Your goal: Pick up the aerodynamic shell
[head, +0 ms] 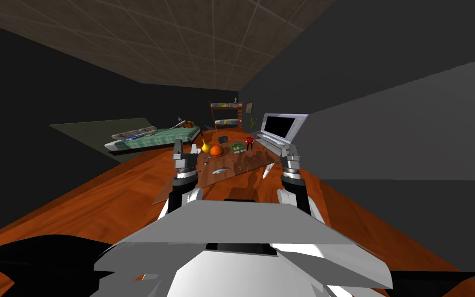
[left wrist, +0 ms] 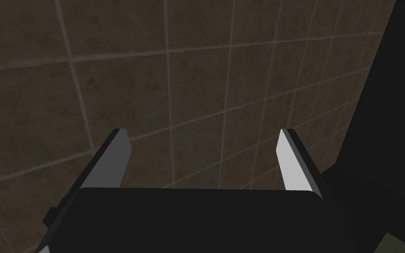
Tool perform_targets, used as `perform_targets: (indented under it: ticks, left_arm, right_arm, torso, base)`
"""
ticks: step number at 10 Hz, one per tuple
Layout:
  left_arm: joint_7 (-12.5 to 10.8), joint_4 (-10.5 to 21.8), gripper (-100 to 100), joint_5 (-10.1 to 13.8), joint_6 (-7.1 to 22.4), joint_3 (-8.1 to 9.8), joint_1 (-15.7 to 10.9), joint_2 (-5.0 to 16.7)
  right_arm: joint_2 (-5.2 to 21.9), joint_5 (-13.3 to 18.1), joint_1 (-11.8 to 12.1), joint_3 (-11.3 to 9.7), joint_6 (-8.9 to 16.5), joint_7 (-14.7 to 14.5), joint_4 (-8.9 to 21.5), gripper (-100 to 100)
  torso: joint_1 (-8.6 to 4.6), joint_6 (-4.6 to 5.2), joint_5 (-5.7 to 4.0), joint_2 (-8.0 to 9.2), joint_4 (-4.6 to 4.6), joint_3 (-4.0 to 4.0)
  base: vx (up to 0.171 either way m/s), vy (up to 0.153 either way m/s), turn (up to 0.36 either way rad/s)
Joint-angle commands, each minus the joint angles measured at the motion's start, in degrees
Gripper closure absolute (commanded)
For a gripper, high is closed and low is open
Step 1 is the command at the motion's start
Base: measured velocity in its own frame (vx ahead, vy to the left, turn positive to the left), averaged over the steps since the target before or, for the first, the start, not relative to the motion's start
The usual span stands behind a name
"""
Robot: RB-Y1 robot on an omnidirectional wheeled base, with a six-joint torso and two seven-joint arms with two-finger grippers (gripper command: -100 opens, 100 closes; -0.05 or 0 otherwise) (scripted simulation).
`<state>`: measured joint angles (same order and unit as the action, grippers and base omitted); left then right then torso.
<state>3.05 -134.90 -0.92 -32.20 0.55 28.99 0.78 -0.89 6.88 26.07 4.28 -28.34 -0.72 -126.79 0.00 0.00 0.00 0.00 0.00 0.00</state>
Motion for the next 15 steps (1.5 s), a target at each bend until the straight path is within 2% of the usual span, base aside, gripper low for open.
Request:
perform_targets:
  ticks: [1, 6, 7, 10, 11, 12, 15]
  left_arm:
    - [-0.1, 1.0, -100, 0.5, 1.6, 0.2, -0.5, 2.4]
    - [-0.5, 5.5, -100, 3.0, 8.6, 1.14, -2.8, 8.1]
    - [-0.5, 5.5, -100, 3.0, 8.8, 1.14, -2.8, 8.1]
    - [-0.9, 9.5, -100, 5.2, 14.3, 1.95, -4.8, 11.7]
    - [-0.9, 9.6, -100, 5.2, 15.4, 1.95, -4.8, 11.7]
    - [-1.1, 11.1, -100, 6.0, 17.3, 2.24, -5.5, 12.9]
    - [-1.3, 12.8, -100, 6.9, 20.4, 2.55, -6.3, 14.2]
  right_arm:
    - [0.0, 0.0, 0.0, 0.0, 0.0, 0.0, 0.0, 0]
    - [0.0, 0.0, 0.0, 0.0, 0.0, 0.0, 0.0, 0]
    - [0.0, 0.0, 0.0, 0.0, 0.0, 0.0, 0.0, 0]
    - [0.0, 0.0, 0.0, 0.0, 0.0, 0.0, 0.0, 0]
    - [0.0, 0.0, 0.0, 0.0, 0.0, 0.0, 0.0, 0]
    - [0.0, 0.0, 0.0, 0.0, 0.0, 0.0, 0.0, 0]
    - [0.0, 0.0, 0.0, 0.0, 0.0, 0.0, 0.0, 0]
  torso:
    - [0.0, 0.0, 0.0, 0.0, 0.0, 0.0]
    - [-0.28, 0.01, -0.06, 0.11, 0.02, 0.07]
    - [-0.3, 0.01, -0.07, 0.08, 0.02, 0.05]
    - [-0.24, 0.01, -0.05, 0.04, 0.01, 0.02]
    - [-0.36, 0.01, -0.07, 0.07, 0.01, 0.04]
    - [-0.3, 0.0, -0.08, 0.06, 0.02, 0.04]
    - [-0.2, 0.0, -0.05, 0.05, 0.01, 0.03]
  base:
    - [-0.006, -0.027, -0.035]
    - [-0.026, -0.068, -0.048]
    - [-0.009, -0.055, -0.019]
    - [-0.015, -0.075, -0.059]
    - [-0.019, -0.082, -0.018]
    - [-0.014, -0.064, -0.044]
    - [-0.01, -0.053, -0.028]
